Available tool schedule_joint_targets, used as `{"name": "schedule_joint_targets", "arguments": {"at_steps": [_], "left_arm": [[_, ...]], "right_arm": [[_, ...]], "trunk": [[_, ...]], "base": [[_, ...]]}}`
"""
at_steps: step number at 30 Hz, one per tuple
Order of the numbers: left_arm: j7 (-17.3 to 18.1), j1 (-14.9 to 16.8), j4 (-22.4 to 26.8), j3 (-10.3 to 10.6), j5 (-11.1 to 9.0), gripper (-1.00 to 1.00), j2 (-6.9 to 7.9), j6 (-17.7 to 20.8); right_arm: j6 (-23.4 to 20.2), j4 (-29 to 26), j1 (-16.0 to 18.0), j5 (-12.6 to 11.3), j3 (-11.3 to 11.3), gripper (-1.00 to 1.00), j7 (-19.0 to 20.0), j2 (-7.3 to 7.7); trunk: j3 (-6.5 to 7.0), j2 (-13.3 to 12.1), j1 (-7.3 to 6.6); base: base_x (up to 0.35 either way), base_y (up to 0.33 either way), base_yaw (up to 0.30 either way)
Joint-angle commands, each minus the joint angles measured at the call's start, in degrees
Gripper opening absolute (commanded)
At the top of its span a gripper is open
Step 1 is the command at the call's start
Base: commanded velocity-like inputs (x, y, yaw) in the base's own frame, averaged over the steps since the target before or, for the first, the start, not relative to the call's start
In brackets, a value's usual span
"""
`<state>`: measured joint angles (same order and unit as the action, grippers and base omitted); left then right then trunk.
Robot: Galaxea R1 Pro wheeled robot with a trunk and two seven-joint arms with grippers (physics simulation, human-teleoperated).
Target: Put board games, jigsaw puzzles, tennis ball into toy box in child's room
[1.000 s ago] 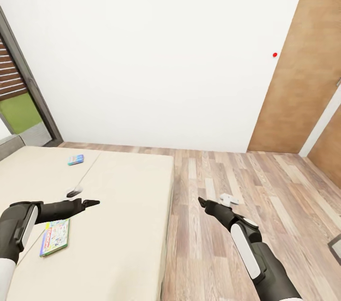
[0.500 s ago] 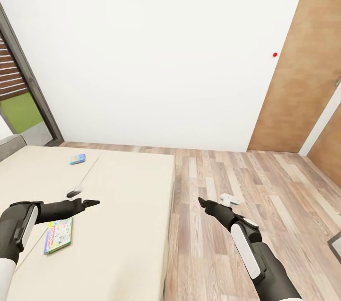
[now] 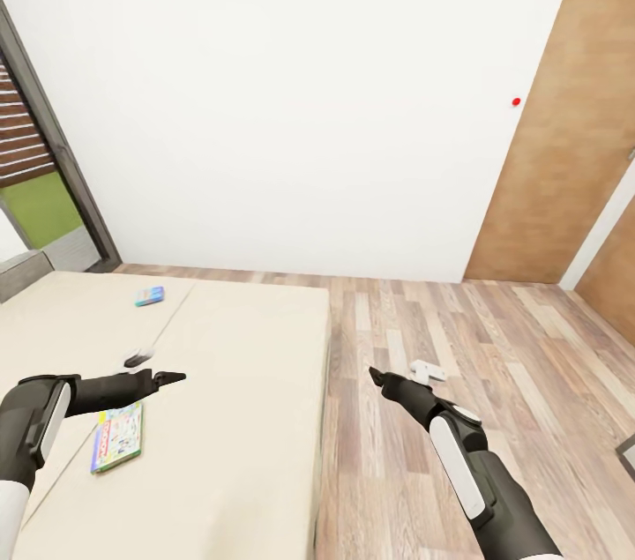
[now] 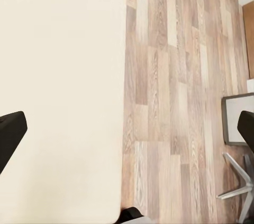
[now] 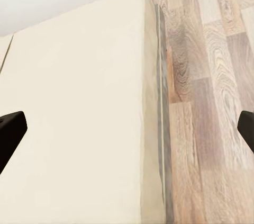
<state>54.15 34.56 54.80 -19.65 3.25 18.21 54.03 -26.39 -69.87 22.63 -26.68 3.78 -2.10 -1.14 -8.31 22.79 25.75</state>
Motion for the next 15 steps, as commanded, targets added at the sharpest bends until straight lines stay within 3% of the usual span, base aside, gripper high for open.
{"name": "schedule_joint_targets", "arguments": {"at_steps": [1,6,15], "left_arm": [[0.4,0.1,0.0,-0.1,0.3,1.00,-0.02,0.4],[0.4,0.1,0.0,-0.1,0.3,1.00,-0.02,0.4],[0.4,0.1,0.0,-0.2,0.3,1.00,-0.02,0.4]], "right_arm": [[-0.2,-0.1,0.0,-0.4,0.0,1.00,-0.2,-0.01],[-0.2,-0.1,0.0,-0.4,0.0,1.00,-0.2,-0.01],[-0.2,-0.3,0.0,-0.4,0.1,1.00,-0.1,-0.01]], "trunk": [[-0.13,0.1,0.04],[-0.13,0.1,0.04],[-0.13,0.1,0.04]], "base": [[0.000,0.034,-0.035],[0.000,0.104,-0.123],[0.000,0.054,-0.252]]}}
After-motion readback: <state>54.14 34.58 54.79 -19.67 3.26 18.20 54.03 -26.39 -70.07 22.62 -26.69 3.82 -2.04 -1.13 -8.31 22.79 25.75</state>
